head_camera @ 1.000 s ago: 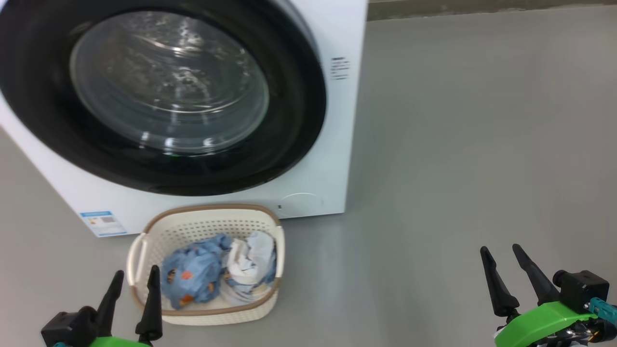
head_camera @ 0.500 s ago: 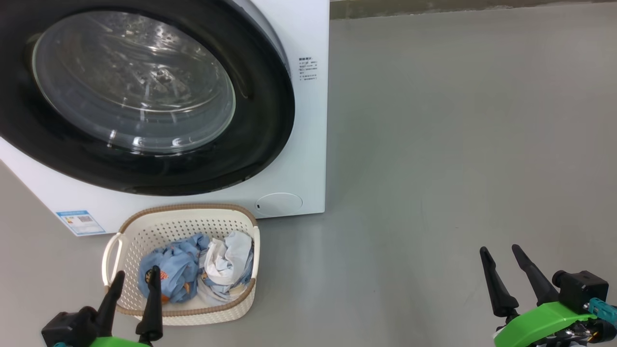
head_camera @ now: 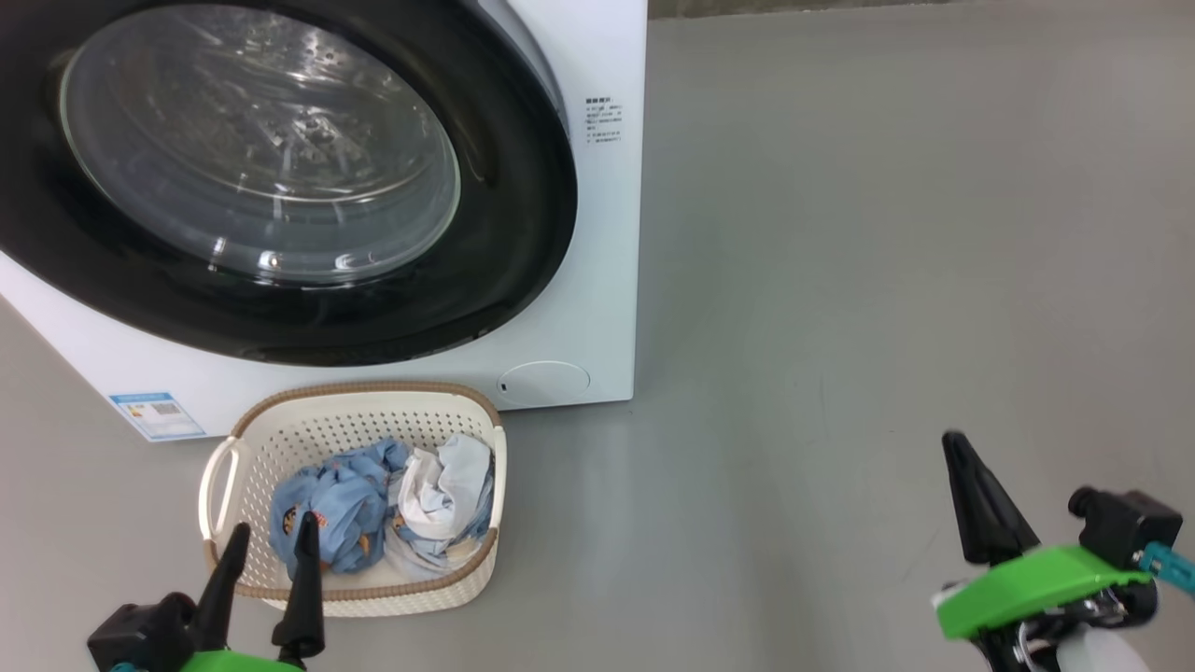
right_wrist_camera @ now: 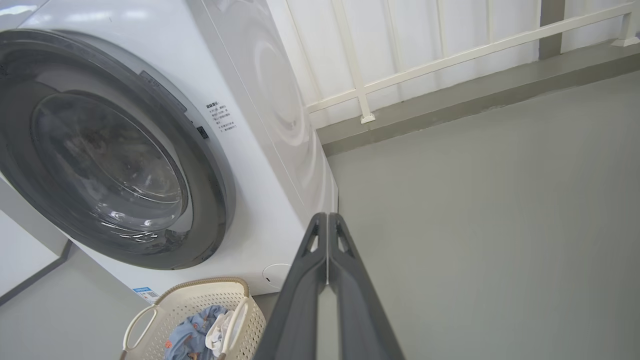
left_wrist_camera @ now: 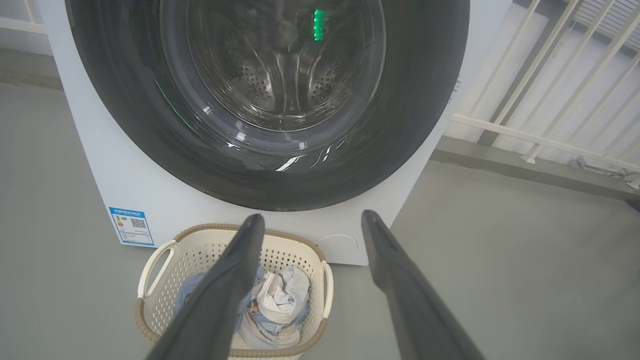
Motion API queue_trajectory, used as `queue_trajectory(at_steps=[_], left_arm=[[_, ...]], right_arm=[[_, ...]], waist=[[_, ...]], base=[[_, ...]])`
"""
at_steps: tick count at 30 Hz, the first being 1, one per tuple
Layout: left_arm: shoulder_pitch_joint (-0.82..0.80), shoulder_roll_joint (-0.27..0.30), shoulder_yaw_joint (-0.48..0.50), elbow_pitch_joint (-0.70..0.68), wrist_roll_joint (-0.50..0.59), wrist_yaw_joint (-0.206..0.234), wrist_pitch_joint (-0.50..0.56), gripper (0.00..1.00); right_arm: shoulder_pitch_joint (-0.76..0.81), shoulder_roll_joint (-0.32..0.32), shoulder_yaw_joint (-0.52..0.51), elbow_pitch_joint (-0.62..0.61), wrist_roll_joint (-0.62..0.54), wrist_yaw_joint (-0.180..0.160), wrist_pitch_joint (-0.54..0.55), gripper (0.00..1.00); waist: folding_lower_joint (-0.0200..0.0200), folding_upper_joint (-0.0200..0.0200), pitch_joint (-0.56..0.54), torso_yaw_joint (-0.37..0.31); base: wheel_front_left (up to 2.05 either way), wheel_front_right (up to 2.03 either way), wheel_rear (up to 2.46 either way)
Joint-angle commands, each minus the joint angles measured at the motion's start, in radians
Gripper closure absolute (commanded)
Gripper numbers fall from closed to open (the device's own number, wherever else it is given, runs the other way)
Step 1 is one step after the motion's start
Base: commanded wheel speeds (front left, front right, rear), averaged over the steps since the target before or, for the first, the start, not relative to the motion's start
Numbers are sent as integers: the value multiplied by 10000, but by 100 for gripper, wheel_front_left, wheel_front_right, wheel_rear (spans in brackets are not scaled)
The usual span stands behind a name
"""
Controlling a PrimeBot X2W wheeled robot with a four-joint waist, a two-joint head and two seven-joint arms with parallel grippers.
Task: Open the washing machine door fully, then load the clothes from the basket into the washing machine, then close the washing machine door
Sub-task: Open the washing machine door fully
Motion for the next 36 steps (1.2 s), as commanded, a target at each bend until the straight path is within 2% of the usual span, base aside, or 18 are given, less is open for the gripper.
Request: queue_trajectory(at_steps=[1,11,22,34,36], left_arm=[[-433,92,351,-283,-65,-16,-67,0],[-578,-43,216,-299,-100,-16,-67,0],[-951,-61,16,-321,-195,-16,-67,0],[-1559,-96,-394,-292,-357,-16,-67,0],[-1653,-112,-451,-291,-379,-16,-67,0]], right_arm=[[-454,24,244,-266,326,16,-139,100],[-1831,408,216,-499,3355,16,-282,100],[-3466,352,300,-426,5948,16,-301,100],[-5315,-327,794,-964,9012,16,-285,100],[-5630,-422,850,-914,9715,16,10,100]], waist=[[0,0,32,23],[0,0,259,235],[0,0,668,545],[0,0,1311,1115],[0,0,1421,1232]], base=[[0,0,0],[0,0,0],[0,0,0],[0,0,0],[0,0,0]])
